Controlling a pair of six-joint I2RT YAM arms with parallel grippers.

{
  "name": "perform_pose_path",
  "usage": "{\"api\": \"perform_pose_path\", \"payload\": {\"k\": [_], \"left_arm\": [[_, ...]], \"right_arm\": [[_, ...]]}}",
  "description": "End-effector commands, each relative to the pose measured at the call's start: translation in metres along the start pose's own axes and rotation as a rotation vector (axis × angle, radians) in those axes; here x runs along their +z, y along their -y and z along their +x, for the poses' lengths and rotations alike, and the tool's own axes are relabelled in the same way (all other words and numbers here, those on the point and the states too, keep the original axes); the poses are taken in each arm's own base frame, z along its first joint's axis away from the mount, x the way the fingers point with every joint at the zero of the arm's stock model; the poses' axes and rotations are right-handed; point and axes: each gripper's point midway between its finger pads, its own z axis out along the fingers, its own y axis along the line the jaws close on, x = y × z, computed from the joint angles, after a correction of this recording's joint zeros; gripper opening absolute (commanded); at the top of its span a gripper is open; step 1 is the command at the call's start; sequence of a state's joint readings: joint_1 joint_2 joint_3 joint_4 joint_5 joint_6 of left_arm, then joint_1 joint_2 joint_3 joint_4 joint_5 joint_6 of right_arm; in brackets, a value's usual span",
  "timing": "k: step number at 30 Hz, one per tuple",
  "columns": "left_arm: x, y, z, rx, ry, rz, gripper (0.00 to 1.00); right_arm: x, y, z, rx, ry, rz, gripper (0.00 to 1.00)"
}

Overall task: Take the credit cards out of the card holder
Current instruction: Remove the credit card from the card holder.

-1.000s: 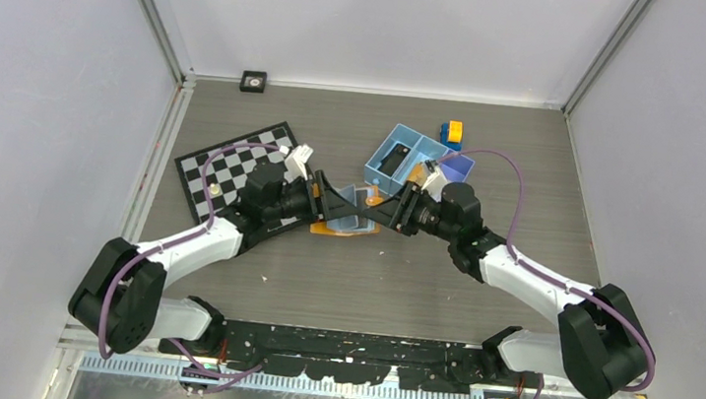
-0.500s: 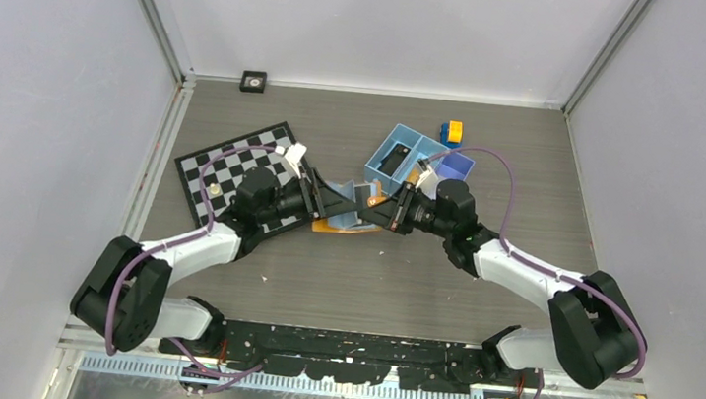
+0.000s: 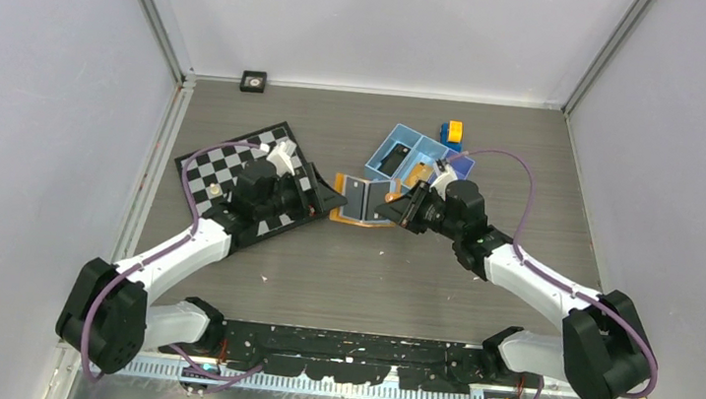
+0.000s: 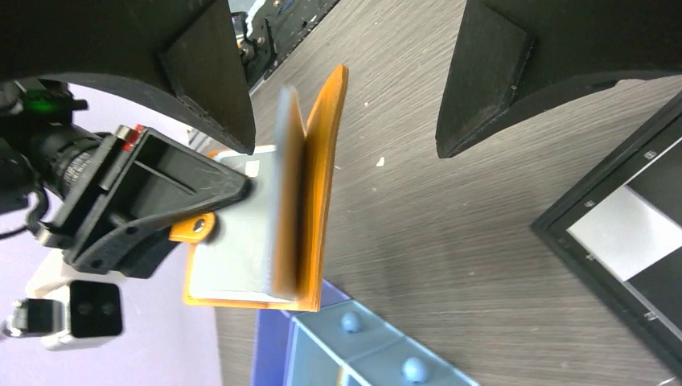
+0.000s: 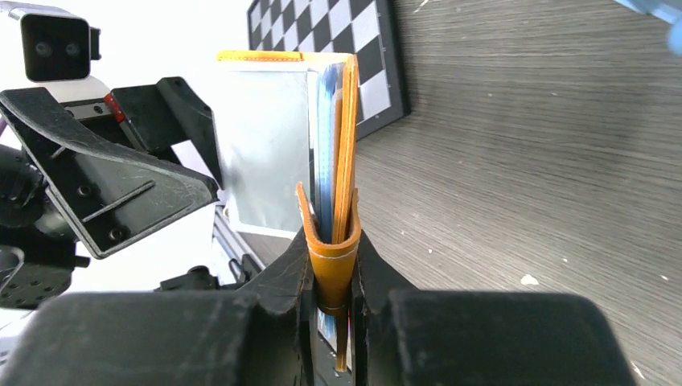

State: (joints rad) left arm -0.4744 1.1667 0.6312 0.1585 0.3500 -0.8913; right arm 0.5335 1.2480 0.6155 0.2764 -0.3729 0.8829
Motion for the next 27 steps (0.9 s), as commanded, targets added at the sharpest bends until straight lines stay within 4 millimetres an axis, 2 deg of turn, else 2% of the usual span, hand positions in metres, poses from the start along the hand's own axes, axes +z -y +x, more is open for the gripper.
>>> {"api": "perform_pose_path", "payload": {"k": [1, 6, 9, 14, 21, 25, 27], "left_arm": [[-0.003, -0.016, -0.005, 0.009, 0.032, -0.066, 0.86], [0.001, -0.008, 0.000, 0.006, 0.011, 0.001, 0.88], [0.003, 0.003, 0.000, 0.011, 0.013, 0.083, 0.88], [0.009, 0.004, 0.004, 0.007, -0.008, 0.109, 0.85], [0.013, -0.001, 0.004, -0.016, -0.019, 0.104, 0.51], [0.014, -0.004, 0.005, -0.022, -0.018, 0.107, 0.26], [0.016, -0.004, 0.007, -0.027, -0.027, 0.110, 0.12]], "right_arm": [[-0.006, -0.004, -0.018, -0.038, 0.079, 0.020, 0.00], [-0.007, -0.009, -0.017, -0.039, 0.075, -0.009, 0.01], [-0.007, -0.012, -0.016, -0.040, 0.068, -0.025, 0.00], [-0.007, -0.022, -0.013, -0.043, 0.050, -0.086, 0.01], [-0.005, -0.024, -0.011, -0.041, 0.038, -0.103, 0.00], [-0.003, -0.021, -0.011, -0.041, 0.025, -0.084, 0.01], [-0.003, -0.019, -0.011, -0.040, 0.028, -0.069, 0.05]]}}
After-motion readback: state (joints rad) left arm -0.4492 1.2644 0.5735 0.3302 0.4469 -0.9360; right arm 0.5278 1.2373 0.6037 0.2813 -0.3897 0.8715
